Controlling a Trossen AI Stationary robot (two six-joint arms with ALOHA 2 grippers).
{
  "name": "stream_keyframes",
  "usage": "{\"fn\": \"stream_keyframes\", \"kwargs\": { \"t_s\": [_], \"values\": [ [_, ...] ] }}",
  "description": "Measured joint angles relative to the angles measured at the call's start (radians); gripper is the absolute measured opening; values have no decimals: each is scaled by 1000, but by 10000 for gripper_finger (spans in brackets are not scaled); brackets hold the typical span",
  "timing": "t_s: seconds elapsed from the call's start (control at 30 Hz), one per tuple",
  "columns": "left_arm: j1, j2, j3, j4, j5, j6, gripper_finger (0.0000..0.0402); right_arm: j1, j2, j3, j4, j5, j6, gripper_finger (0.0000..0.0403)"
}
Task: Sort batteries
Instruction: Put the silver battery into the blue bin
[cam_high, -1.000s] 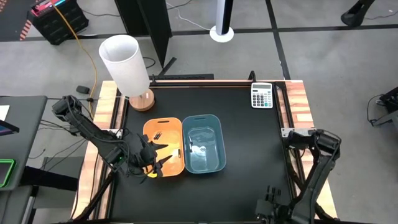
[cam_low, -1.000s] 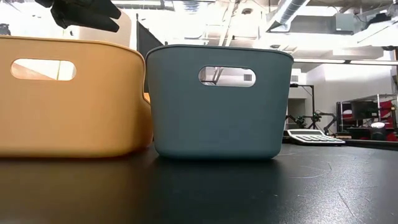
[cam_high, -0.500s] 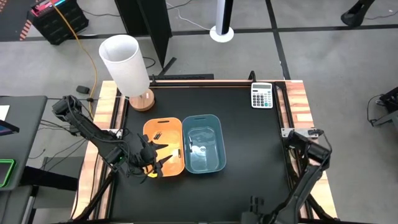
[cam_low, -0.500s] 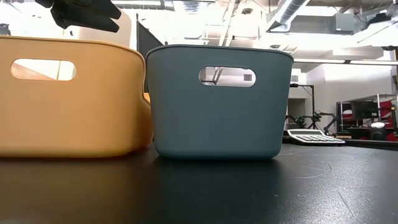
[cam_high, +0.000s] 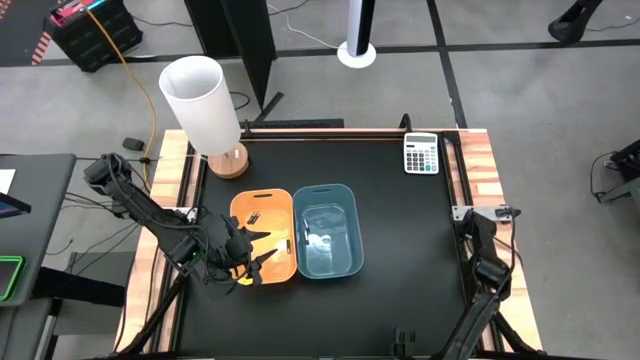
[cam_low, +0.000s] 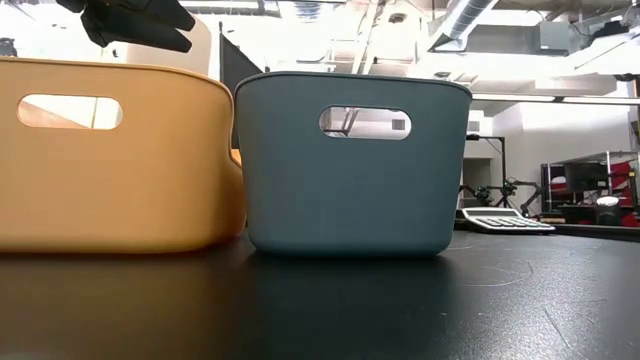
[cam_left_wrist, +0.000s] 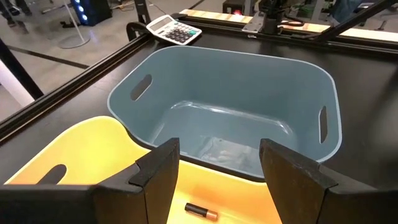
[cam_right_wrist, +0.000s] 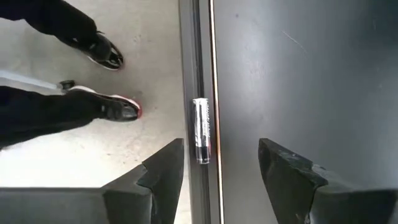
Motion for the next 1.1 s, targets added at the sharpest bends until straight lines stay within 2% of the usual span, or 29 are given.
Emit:
{"fn": "stream_keyframes", "kwargs": {
  "t_s": [1.1],
  "values": [
    [0,0,0,-4,-1,7,216,-11,46,-4,1,-2,-5,223]
  ]
}}
